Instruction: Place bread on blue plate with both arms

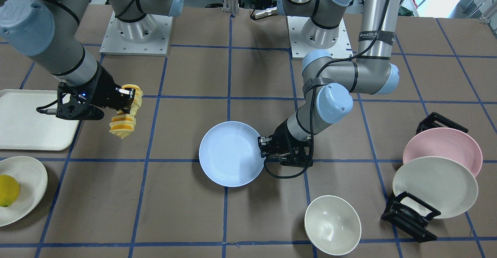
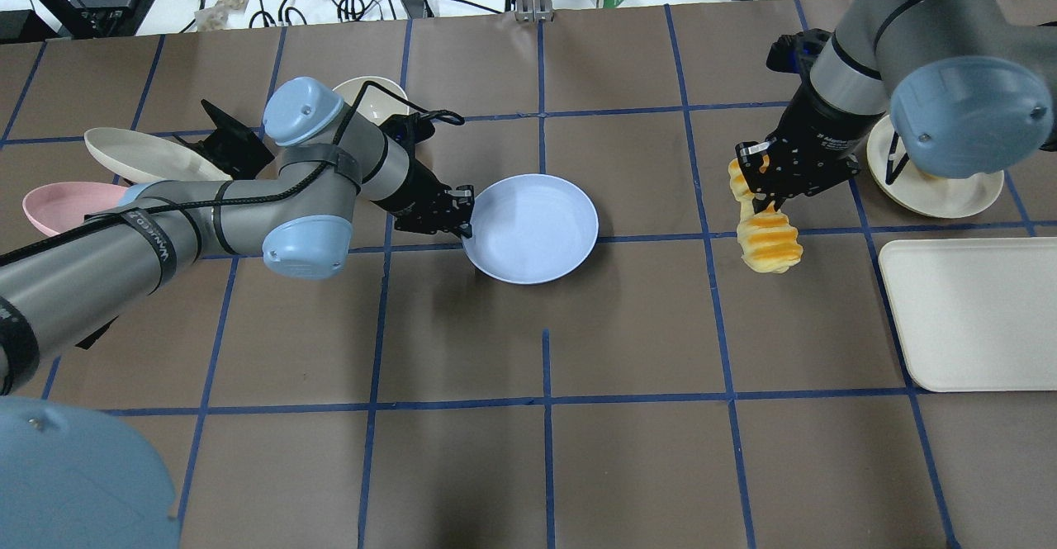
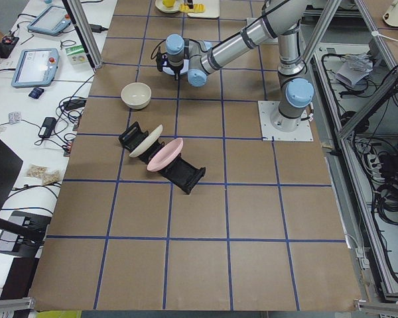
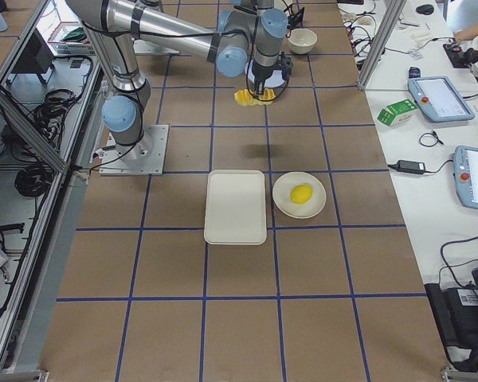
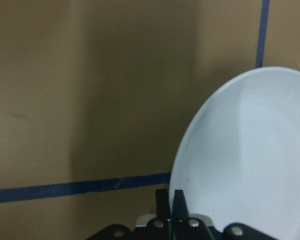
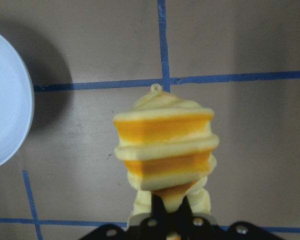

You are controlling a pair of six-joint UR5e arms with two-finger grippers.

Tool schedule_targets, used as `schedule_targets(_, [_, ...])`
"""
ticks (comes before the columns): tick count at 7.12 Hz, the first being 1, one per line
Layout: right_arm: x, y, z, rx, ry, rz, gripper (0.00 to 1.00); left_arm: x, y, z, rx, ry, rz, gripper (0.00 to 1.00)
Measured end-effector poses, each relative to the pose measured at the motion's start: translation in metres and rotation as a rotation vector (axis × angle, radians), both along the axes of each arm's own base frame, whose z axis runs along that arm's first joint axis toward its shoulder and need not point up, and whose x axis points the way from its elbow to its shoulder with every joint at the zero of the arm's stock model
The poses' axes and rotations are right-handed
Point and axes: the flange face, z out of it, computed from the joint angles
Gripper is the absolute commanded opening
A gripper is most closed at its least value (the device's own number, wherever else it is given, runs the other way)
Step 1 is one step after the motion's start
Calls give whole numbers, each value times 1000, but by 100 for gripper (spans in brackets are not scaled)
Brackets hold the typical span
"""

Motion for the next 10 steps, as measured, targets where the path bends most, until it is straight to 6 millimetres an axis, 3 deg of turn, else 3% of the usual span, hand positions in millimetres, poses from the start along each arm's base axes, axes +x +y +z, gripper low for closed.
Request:
schedule_targets(1, [9,-4,-3,-9,-3,-2,0,-3,-2,-5,-9,-8,-4,89])
schedule_targets(2, [24,-11,-9,-24,0,-7,0,-3,-8,-5,-57,-15,-6,100])
schedule_targets(4, [65,-28,-14,-38,7,-35,0,-3,-22,19,-170,-17,-12,100])
schedule_targets(6, [111,-54,-27,-43,13,-65,0,14,-46,69,-174,-88,-12,100])
schedule_targets(8, [162,-71,-61,-59,14,-102,0,34,-59,150,-107,-255,-12,100])
schedule_targets(10, [214,-64,-96,-46,19,-122,0,46,-39,230,-51,-364,-17,100])
